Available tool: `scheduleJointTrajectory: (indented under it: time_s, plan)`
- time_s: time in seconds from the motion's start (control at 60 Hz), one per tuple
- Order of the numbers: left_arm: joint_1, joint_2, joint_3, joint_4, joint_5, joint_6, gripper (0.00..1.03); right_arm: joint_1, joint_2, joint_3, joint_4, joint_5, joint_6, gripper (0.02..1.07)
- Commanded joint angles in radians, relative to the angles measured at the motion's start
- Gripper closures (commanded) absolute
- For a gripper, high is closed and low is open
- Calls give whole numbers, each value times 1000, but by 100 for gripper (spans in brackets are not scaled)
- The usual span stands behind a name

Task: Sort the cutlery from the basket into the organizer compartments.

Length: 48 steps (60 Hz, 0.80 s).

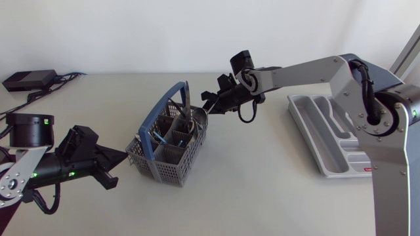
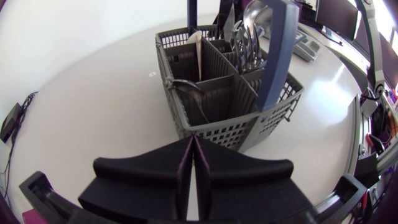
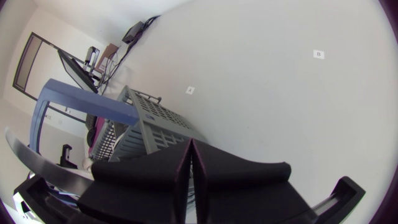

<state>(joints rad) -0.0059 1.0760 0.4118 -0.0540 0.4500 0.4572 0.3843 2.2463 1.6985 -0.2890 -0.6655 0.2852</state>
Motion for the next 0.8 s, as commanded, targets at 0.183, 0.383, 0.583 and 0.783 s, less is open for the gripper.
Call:
scheduleJointTrajectory:
  time_s: [0.183, 0.383, 0.583, 0.783]
  plan:
    - [64, 55, -31, 48, 53, 23, 100, 25, -111, -186, -25, -52, -40, 100]
    - [87, 53, -39, 46, 87, 26, 100, 39, -223, -332, -13, -54, -58, 100]
    - [70, 58, -33, 48, 88, 24, 100, 28, -350, -497, -7, -54, -95, 100]
    - [-11, 157, 25, 109, 88, -12, 100, 1, -435, -606, -4, -46, -124, 100]
